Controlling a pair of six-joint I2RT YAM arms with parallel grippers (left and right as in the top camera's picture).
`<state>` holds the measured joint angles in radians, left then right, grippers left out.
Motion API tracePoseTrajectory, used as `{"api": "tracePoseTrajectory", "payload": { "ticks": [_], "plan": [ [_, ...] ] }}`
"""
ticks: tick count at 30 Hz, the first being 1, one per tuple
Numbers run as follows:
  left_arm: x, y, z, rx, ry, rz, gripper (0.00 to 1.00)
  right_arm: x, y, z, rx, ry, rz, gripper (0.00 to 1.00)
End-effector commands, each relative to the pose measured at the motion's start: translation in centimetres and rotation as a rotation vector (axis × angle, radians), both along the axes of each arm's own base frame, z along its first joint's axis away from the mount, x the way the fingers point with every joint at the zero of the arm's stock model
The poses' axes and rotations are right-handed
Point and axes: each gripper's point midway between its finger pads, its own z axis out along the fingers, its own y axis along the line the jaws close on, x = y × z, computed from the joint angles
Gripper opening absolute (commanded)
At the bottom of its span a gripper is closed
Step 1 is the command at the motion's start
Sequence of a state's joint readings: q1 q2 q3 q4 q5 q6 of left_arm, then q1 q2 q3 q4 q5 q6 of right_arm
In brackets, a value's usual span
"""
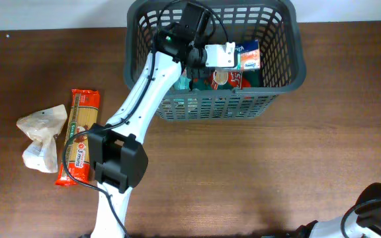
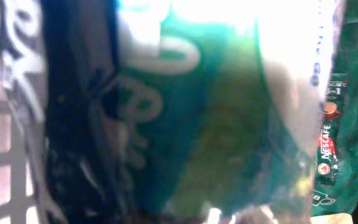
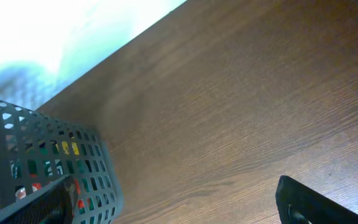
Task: Pack container
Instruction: 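Carry the tissue multipack into the basket and release it, then grasp the red biscuit pack with the left gripper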
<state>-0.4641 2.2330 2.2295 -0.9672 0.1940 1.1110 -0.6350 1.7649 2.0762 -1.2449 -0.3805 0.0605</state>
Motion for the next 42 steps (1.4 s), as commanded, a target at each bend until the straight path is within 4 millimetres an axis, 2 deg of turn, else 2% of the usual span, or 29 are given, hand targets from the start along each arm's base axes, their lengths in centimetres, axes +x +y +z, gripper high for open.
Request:
{"api": "tracePoseTrajectory", "payload": {
  "ticks": [1, 3, 4, 6, 8, 12, 17, 20, 23, 26, 28, 29, 32, 33, 34, 36, 37, 38, 39, 42],
  "plan": [
    [1.7, 1.6, 6.5, -0.11, -0.077, 0.276, 0.62, 0.0, 0.2, 0.3, 0.006, -0.011, -0.001, 0.99],
    [2.1, 3.1, 10.3, -0.179, -0.12, 0.417, 0.87, 0.0, 0.2, 0.3, 0.006, -0.011, -0.001, 0.99],
    [1.5, 3.8, 13.2, -0.218, -0.15, 0.441, 1.0, 0.0, 0.2, 0.3, 0.006, -0.011, -0.001, 0.99],
    [0.4, 4.5, 15.8, -0.236, -0.175, 0.442, 0.99, 0.0, 0.2, 0.3, 0.006, -0.011, -0.001, 0.99],
    [-0.7, 5.3, 17.6, -0.233, -0.19, 0.453, 0.99, 0.0, 0.2, 0.3, 0.006, -0.011, -0.001, 0.99],
    [-3.4, 8.7, 19.0, -0.142, -0.195, 0.532, 1.0, 0.0, 0.2, 0.3, 0.006, -0.011, -0.001, 0.99],
    [-6.1, 16.5, 19.9, -0.055, -0.178, 0.816, 0.99, 0.0, 0.2, 0.3, 0.006, -0.011, -0.001, 0.99],
    [-7.2, 20.4, 20.8, -0.084, -0.161, 0.923, 1.0, 0.0, 0.2, 0.3, 0.006, -0.011, -0.001, 0.99],
    [-8.2, 23.3, 22.5, -0.14, -0.176, 0.973, 1.0, 0.0, 0.2, 0.3, 0.006, -0.011, -0.001, 0.99],
    [-10.3, 26.4, 23.7, -0.201, -0.183, 1.023, 0.99, 0.0, 0.2, 0.3, 0.006, -0.011, -0.001, 0.99],
    [-12.1, 28.9, 23.6, -0.212, -0.184, 1.079, 0.99, 0.0, 0.2, 0.3, 0.005, -0.011, -0.001, 0.99],
    [-13.9, 31.2, 22.1, -0.202, -0.159, 1.153, 0.99, 0.0, 0.2, 0.3, 0.005, -0.011, -0.001, 0.99],
    [-16.5, 33.7, 17.0, -0.217, -0.014, 1.302, 0.99, 0.0, 0.2, 0.3, 0.006, -0.011, -0.001, 0.99],
    [-17.1, 34.2, 14.7, -0.211, 0.051, 1.332, 0.99, 0.0, 0.2, 0.3, 0.006, -0.011, -0.001, 0.99],
    [-17.6, 34.9, 11.5, -0.198, 0.134, 1.374, 0.99, 0.0, 0.2, 0.3, 0.005, -0.011, -0.001, 0.99],
    [-17.9, 35.7, 7.2, -0.191, 0.237, 1.43, 0.99, 0.0, 0.2, 0.3, 0.006, -0.011, -0.001, 0.99],
    [-18.0, 36.1, 3.9, -0.196, 0.314, 1.473, 0.99, 0.0, 0.2, 0.3, 0.006, -0.011, -0.001, 0.99],
    [-18.0, 36.2, 2.0, -0.204, 0.363, 1.484, 0.99, 0.0, 0.2, 0.3, 0.006, -0.011, -0.001, 0.99],
    [-17.9, 36.2, 0.2, -0.207, 0.406, 1.487, 0.99, 0.0, 0.2, 0.3, 0.006, -0.011, -0.001, 0.99],
    [-17.3, 36.7, -3.2, -0.176, 0.479, 1.503, 0.99, 0.0, 0.2, 0.3, 0.006, -0.011, -0.001, 0.99]
  ]
}}
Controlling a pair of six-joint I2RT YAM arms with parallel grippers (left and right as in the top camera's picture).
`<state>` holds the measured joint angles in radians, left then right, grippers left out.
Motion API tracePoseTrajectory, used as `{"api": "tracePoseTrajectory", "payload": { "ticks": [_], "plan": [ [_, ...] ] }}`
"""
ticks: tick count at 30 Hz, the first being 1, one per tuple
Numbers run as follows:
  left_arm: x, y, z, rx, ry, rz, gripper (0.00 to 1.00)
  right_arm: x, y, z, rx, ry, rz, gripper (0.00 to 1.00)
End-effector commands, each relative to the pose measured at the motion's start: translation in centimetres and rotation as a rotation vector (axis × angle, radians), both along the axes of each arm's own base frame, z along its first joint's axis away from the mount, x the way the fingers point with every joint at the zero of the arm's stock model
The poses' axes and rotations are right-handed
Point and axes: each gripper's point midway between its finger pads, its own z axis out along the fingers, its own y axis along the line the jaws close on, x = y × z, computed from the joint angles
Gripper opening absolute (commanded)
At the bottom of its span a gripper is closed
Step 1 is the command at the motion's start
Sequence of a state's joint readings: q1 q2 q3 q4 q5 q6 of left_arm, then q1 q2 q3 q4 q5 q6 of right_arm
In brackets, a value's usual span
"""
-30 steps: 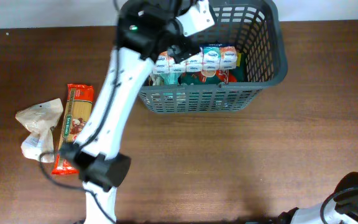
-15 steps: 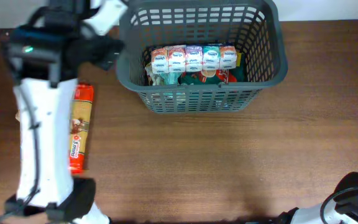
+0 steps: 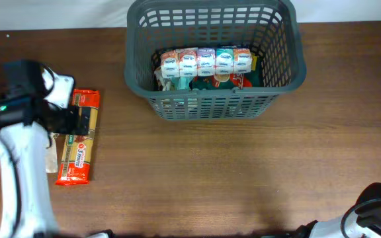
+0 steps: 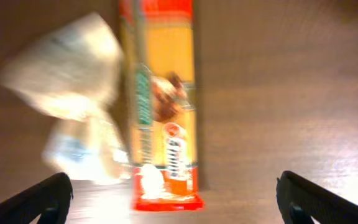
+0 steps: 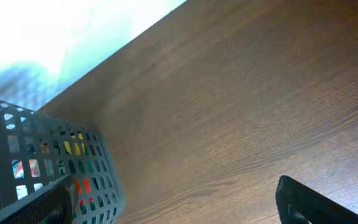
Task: Pack container
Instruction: 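Grasp the red biscuit pack with the left gripper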
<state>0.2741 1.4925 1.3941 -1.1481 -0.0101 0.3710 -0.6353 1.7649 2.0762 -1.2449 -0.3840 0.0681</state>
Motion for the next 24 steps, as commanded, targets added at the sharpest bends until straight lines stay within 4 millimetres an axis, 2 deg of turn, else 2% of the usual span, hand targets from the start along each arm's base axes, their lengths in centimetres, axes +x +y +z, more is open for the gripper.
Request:
{"api": "tracePoseTrajectory", "payload": {
  "ticks": [1, 3, 4, 8, 12, 16, 24],
  "plan": [
    [0.7, -0.3, -4.2, -0.094, 0.072, 0.032, 0.99, 0.0, 0.1, 0.3, -0.002, -0.009, 0.003, 0.99],
    [1.5, 0.8, -5.7, -0.05, 0.098, 0.046, 0.99, 0.0, 0.1, 0.3, -0.002, -0.009, 0.003, 0.99],
    [2.4, 1.8, -7.3, -0.011, 0.116, 0.051, 0.99, 0.0, 0.1, 0.3, -0.002, -0.009, 0.003, 0.99],
    [2.8, 2.0, -10.7, -0.014, 0.197, -0.021, 0.99, 0.0, 0.1, 0.3, -0.002, -0.009, 0.003, 0.99],
    [2.8, 2.6, -13.4, -0.001, 0.26, -0.02, 0.99, 0.0, 0.1, 0.3, -0.002, -0.009, 0.003, 0.99],
    [3.3, 2.8, -15.4, -0.003, 0.279, -0.02, 0.99, 0.0, 0.1, 0.3, -0.002, -0.009, 0.003, 0.99],
    [3.8, 3.6, -17.9, 0.027, 0.305, -0.013, 0.99, 0.0, 0.1, 0.3, -0.002, -0.009, 0.003, 0.99]
  ]
}}
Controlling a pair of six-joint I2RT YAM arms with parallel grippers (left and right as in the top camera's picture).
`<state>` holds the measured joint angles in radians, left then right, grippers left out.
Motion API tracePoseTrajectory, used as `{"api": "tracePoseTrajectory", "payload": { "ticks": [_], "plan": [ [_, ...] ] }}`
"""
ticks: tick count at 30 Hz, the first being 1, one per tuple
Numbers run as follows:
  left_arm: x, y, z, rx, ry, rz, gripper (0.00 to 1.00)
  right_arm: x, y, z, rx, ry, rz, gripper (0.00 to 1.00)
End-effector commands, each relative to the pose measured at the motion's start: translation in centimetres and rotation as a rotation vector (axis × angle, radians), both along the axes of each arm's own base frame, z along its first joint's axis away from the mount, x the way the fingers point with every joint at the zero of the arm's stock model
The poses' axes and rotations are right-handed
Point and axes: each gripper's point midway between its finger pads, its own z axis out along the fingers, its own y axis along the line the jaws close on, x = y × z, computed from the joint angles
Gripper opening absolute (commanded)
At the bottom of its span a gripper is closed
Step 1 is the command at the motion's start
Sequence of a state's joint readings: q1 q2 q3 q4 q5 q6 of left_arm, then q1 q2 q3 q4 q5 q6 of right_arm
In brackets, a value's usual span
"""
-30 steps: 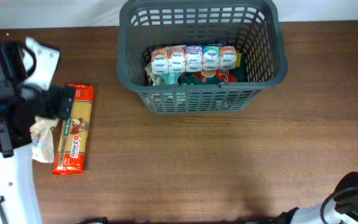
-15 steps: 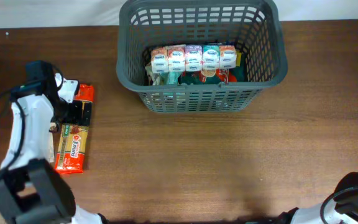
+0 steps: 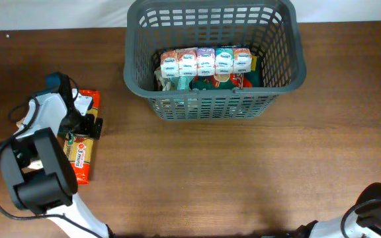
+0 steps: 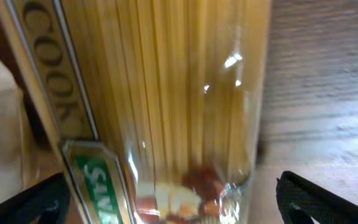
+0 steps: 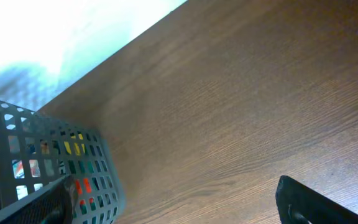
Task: Pack container
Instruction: 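Grasp the red biscuit pack with the left gripper, then carry the red pack into the basket and release it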
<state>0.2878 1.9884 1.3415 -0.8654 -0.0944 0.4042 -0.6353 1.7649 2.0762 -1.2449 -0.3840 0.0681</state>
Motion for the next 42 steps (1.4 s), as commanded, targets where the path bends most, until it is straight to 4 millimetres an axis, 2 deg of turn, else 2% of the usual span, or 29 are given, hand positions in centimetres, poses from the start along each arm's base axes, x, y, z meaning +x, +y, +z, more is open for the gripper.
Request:
{"api": "tracePoseTrajectory", "payload": {
  "ticks": [1, 5, 8, 9, 10, 11, 12, 13, 16, 18, 19, 24, 26, 28, 31, 35, 36, 39, 42],
  "plan": [
    [0.0, 0.4, -1.5, 0.011, 0.031, -0.012, 0.99, 0.0, 0.1, 0.3, -0.002, -0.009, 0.003, 0.99],
    [-0.6, 0.3, -3.2, -0.002, 0.073, -0.012, 1.0, 0.0, 0.1, 0.3, -0.002, -0.009, 0.003, 0.99],
    [-1.1, 0.1, -4.3, -0.014, 0.11, -0.012, 0.89, 0.0, 0.1, 0.3, -0.002, -0.009, 0.003, 0.99],
    [-1.3, 0.1, -4.6, -0.017, 0.121, -0.011, 0.74, 0.0, 0.1, 0.3, -0.002, -0.009, 0.003, 0.99],
    [-1.4, 0.1, -4.7, -0.017, 0.124, -0.004, 0.45, 0.0, 0.1, 0.3, -0.002, -0.009, 0.003, 0.99],
    [-1.4, 0.1, -4.7, -0.017, 0.124, -0.002, 0.31, 0.0, 0.1, 0.3, -0.002, -0.009, 0.003, 0.99],
    [-1.3, 0.1, -4.6, -0.017, 0.122, -0.001, 0.12, 0.0, 0.1, 0.3, -0.002, -0.009, 0.003, 0.99],
    [-1.3, 0.1, -4.3, -0.018, 0.125, -0.001, 0.02, 0.0, 0.1, 0.3, -0.002, -0.009, 0.003, 0.99],
    [-0.8, -0.1, -3.4, -0.035, 0.124, 0.018, 0.02, 0.0, 0.1, 0.3, -0.002, -0.009, 0.003, 0.99],
    [0.1, -0.3, -0.8, -0.061, 0.125, 0.018, 0.01, 0.0, 0.1, 0.3, -0.002, -0.009, 0.003, 0.99],
    [1.5, 0.1, 2.4, -0.057, 0.107, 0.018, 0.02, 0.0, 0.1, 0.3, -0.002, -0.009, 0.003, 0.99],
    [4.8, 0.6, 11.2, -0.053, -0.01, 0.014, 0.02, 0.0, 0.1, 0.3, -0.002, -0.009, 0.003, 0.99],
    [5.5, 0.7, 14.7, -0.038, -0.064, 0.011, 0.01, 0.0, 0.1, 0.3, -0.002, -0.009, 0.003, 0.99],
    [6.2, 0.7, 19.7, -0.012, -0.156, 0.005, 0.02, 0.0, 0.1, 0.3, -0.002, -0.009, 0.003, 0.99],
    [6.8, 0.0, 25.8, 0.026, -0.302, -0.019, 0.02, 0.0, 0.1, 0.3, -0.002, -0.009, 0.003, 0.99],
    [7.7, -4.3, 34.4, -0.022, -0.599, -0.156, 0.02, 0.0, 0.1, 0.3, -0.002, -0.009, 0.003, 0.99],
    [7.7, -6.4, 37.6, -0.038, -0.711, -0.25, 0.02, 0.0, 0.1, 0.3, -0.002, -0.009, 0.003, 0.99],
    [6.8, -11.9, 44.5, -0.028, -0.962, -0.5, 0.02, 0.0, 0.1, 0.3, -0.002, -0.009, 0.003, 0.99],
    [5.1, -17.6, 49.3, 0.049, -1.133, -0.801, 0.02, 0.0, 0.1, 0.3, -0.002, -0.009, 0.003, 0.99]
  ]
}}
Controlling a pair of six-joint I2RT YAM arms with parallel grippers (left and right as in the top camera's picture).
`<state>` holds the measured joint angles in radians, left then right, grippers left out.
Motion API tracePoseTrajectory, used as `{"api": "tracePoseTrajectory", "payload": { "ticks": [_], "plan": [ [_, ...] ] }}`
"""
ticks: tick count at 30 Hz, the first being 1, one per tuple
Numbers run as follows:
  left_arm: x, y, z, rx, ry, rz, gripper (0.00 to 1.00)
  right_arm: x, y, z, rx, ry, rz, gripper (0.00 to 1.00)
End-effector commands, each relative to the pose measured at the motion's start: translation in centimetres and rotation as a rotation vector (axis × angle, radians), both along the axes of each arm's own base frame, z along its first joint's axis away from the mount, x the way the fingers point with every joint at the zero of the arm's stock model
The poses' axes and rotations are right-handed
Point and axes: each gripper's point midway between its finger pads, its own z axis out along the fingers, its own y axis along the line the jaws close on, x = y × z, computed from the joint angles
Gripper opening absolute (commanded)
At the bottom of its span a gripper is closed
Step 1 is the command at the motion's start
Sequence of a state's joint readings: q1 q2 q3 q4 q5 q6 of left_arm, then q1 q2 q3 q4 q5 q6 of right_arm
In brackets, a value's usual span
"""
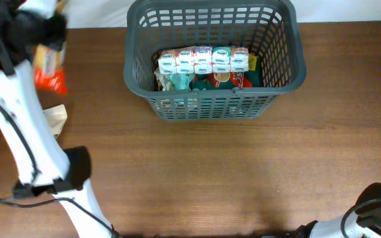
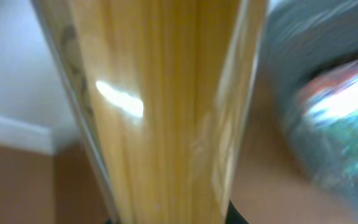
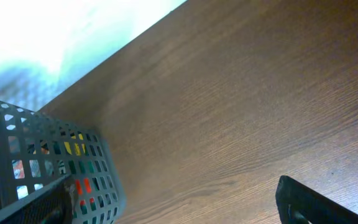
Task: Pack container
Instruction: 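Carry the red pack into the basket and release it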
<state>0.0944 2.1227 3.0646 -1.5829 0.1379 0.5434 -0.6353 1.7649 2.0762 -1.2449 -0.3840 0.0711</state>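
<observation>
A spaghetti packet (image 1: 47,65), clear with orange-red ends, hangs above the table's far left, and my left gripper (image 1: 40,32) is shut on it. In the left wrist view the spaghetti packet (image 2: 160,112) fills the frame, with only dark finger edges at the bottom. The grey basket (image 1: 280,73) stands at the back centre and holds a row of small cartons (image 1: 204,59) over other packets. My right gripper (image 3: 166,206) is open over bare table, and the basket (image 3: 42,155) shows at the lower left of its view.
A crumpled white paper bag (image 1: 58,119) lies on the table at the left, partly hidden behind my left arm. The right arm's base (image 1: 376,211) sits at the front right corner. The basket (image 2: 328,93) is a blur at the right of the left wrist view.
The spaghetti packet lay on the table at the left with my left gripper down on it. Now it is off the table, held high at the far left. The right arm has not moved.
My left gripper was inside the basket with a pack of small cartons. Then the cartons lay in the basket and the gripper stood open over the spaghetti packet and paper bag. It then sat low on the packet, and now holds it raised.
</observation>
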Motion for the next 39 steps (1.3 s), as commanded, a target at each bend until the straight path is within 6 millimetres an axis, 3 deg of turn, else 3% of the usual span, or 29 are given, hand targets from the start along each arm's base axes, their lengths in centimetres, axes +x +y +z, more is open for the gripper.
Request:
{"api": "tracePoseTrajectory", "payload": {
  "ticks": [1, 3, 4, 5, 8, 11, 15, 21, 26, 27, 29, 33, 36, 37, 39],
  "plan": [
    [-5.2, -9.6, 8.8, 0.185, -0.327, -0.425, 0.02, 0.0, 0.1, 0.3, -0.004, -0.009, 0.005, 0.99],
    [-6.2, -13.4, 9.7, 0.276, -0.396, -0.568, 0.02, 0.0, 0.1, 0.3, -0.004, -0.009, 0.005, 0.99],
    [-6.9, -16.7, 9.4, 0.352, -0.429, -0.697, 0.02, 0.0, 0.1, 0.3, -0.004, -0.009, 0.005, 0.99],
    [-7.0, -18.1, 8.9, 0.384, -0.432, -0.746, 0.01, 0.0, 0.1, 0.3, -0.004, -0.009, 0.005, 0.99],
    [-5.6, -21.4, 6.5, 0.423, -0.394, -0.825, 0.02, 0.0, 0.1, 0.3, -0.004, -0.009, 0.005, 0.99],
    [-2.8, -24.2, 2.4, 0.484, -0.328, -0.903, 0.01, 0.0, 0.1, 0.3, -0.004, -0.009, 0.005, 0.99],
    [1.6, -26.4, -3.8, 0.529, -0.218, -0.913, 0.02, 0.0, 0.1, 0.3, -0.004, -0.009, 0.005, 0.99],
    [5.4, -28.6, -13.2, 0.506, -0.02, -0.866, 0.06, 0.0, 0.1, 0.3, -0.004, -0.009, 0.005, 0.99],
    [6.2, -29.4, -17.0, 0.486, 0.065, -0.841, 0.13, 0.0, 0.1, 0.3, -0.004, -0.009, 0.005, 0.99],
    [6.3, -29.5, -17.5, 0.48, 0.076, -0.838, 0.14, 0.0, 0.1, 0.3, -0.004, -0.009, 0.005, 0.99],
    [6.4, -29.5, -17.9, 0.472, 0.086, -0.832, 0.26, 0.0, 0.1, 0.3, -0.004, -0.009, 0.005, 0.99],
    [6.5, -29.1, -17.5, 0.458, 0.096, -0.771, 0.67, 0.0, 0.1, 0.3, -0.004, -0.009, 0.005, 0.99],
    [6.4, -27.2, -14.5, 0.477, 0.069, -0.616, 0.87, 0.0, 0.1, 0.3, -0.004, -0.009, 0.005, 0.99],
    [6.0, -26.7, -13.3, 0.467, 0.055, -0.586, 0.98, 0.0, 0.1, 0.3, -0.004, -0.009, 0.005, 0.99],
    [4.9, -25.8, -10.3, 0.432, 0.019, -0.537, 1.0, 0.0, 0.1, 0.3, -0.004, -0.009, 0.005, 0.99]
  ]
}}
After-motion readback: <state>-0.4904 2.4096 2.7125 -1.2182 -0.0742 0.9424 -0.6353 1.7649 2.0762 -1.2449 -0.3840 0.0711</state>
